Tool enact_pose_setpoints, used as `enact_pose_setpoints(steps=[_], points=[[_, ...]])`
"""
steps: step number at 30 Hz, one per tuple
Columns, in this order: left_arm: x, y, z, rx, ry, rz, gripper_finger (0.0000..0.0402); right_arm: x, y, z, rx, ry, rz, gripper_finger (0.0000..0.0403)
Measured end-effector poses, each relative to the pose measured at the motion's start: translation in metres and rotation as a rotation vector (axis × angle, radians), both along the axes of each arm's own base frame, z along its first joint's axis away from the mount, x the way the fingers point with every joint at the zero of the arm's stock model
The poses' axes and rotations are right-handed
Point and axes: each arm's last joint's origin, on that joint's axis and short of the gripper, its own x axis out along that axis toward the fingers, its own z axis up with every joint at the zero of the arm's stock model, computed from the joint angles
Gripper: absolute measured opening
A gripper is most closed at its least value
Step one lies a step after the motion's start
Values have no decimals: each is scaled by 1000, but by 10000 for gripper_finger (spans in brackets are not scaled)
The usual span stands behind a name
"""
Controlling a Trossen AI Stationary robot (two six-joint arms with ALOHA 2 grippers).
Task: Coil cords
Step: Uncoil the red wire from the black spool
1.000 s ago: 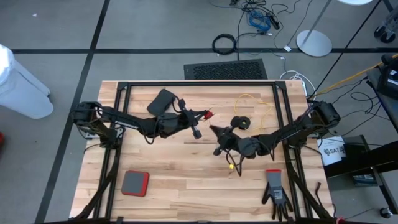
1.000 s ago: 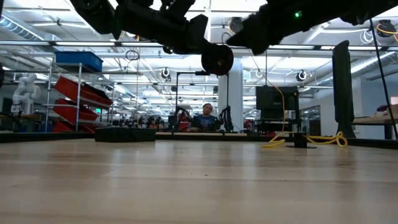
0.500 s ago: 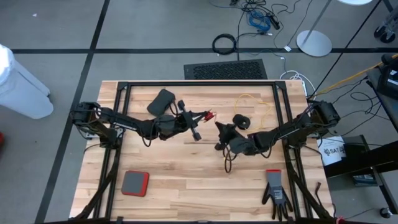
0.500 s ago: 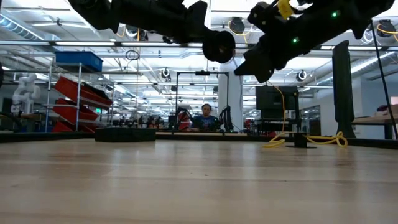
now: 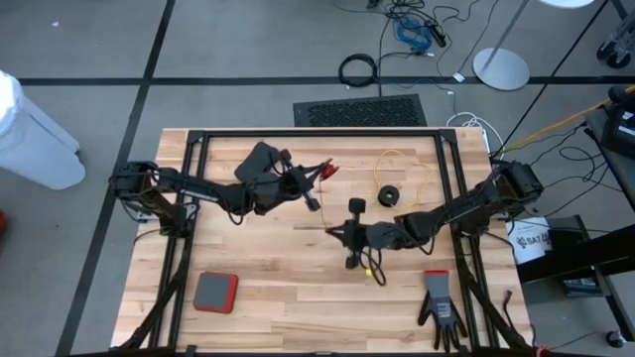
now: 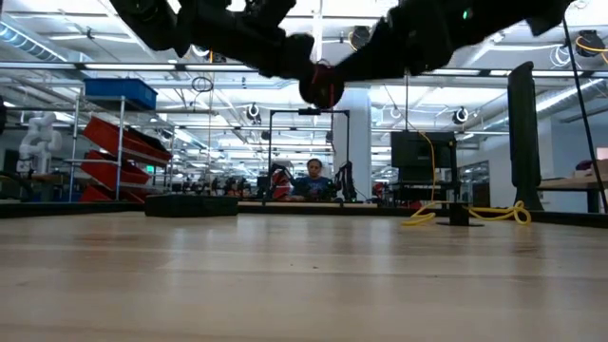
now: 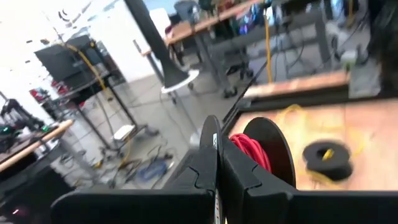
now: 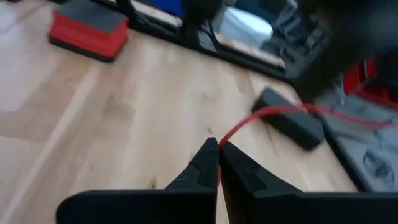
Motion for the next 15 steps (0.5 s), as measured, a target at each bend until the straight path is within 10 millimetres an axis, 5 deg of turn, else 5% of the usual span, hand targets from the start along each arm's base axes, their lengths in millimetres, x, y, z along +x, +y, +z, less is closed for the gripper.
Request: enact_pose_setpoints(steps=[5,11,15], points=[[-1,4,-8,-4,89,15,8,-3,21,14,-140,-42,-89,0],[-2,2,-12,-6,130,12,8,-19,30,21,-398,-36,-550,0],[-1,-4,-12,-6,129,-4,8,-24,29,19,-488,-3,-680,0]])
